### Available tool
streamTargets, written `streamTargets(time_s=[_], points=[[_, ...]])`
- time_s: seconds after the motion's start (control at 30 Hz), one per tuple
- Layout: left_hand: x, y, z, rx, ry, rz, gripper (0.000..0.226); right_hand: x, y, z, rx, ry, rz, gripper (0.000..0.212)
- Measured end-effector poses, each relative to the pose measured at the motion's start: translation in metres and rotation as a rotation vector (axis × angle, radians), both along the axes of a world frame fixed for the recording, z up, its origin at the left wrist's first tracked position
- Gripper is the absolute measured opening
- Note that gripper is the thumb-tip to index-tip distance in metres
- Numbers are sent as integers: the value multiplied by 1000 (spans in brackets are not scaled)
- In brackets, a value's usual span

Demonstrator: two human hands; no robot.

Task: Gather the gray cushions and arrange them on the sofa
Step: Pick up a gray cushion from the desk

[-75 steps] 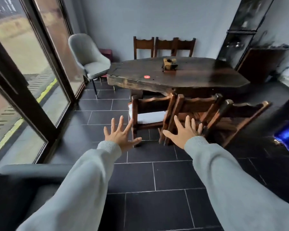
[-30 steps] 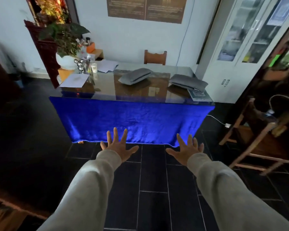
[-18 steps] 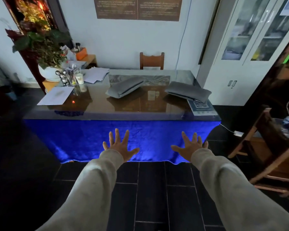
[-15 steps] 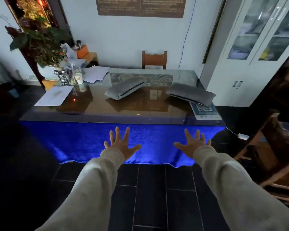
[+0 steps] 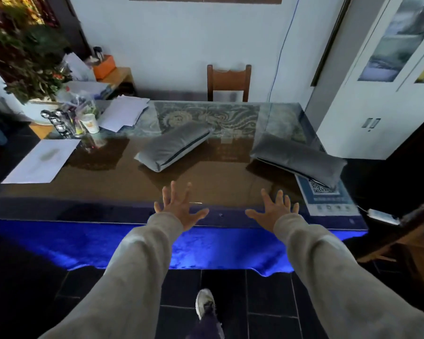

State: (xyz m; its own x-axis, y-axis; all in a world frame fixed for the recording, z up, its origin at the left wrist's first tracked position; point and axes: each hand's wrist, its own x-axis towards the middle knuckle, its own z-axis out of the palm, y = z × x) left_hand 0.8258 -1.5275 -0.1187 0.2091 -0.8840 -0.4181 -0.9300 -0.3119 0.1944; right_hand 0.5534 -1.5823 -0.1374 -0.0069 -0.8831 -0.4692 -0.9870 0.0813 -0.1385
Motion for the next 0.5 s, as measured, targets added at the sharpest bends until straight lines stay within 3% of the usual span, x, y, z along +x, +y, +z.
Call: streamTargets(time_s=[0.27, 0.5], points=[[69, -162, -22, 96, 58, 81, 98, 51, -166, -21, 99, 59, 1, 100], [121, -213, -63, 81, 228, 413, 85, 109, -277, -34, 111, 69, 65, 103]])
